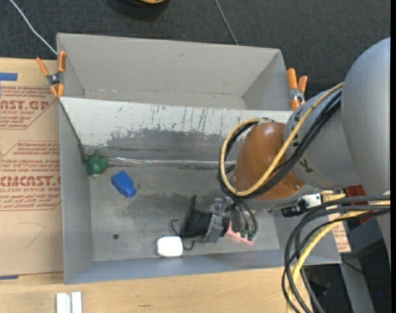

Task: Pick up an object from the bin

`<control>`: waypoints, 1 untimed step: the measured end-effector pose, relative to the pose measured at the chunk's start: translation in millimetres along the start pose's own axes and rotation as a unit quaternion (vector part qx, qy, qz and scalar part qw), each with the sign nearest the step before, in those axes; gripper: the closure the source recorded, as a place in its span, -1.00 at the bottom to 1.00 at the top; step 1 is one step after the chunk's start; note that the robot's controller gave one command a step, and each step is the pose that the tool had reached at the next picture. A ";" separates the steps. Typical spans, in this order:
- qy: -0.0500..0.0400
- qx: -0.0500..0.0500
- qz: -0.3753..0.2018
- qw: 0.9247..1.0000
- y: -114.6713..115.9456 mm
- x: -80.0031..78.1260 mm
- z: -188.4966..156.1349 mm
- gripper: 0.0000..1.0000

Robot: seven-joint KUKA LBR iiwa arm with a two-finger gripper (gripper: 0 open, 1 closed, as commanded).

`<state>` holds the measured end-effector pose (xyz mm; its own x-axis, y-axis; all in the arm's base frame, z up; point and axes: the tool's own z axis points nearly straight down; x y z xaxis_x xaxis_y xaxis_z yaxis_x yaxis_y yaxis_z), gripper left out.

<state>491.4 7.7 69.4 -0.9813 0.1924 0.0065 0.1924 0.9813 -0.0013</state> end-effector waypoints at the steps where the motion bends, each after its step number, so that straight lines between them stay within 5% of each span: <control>1: 0.000 0.000 0.000 1.000 0.0 -0.1 0.0 1.00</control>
Offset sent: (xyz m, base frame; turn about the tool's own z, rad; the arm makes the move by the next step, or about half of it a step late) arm 0.0000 0.0002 0.0216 0.0000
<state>491.5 7.6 69.4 -0.9813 0.1924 0.0066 0.1923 0.9813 -0.0013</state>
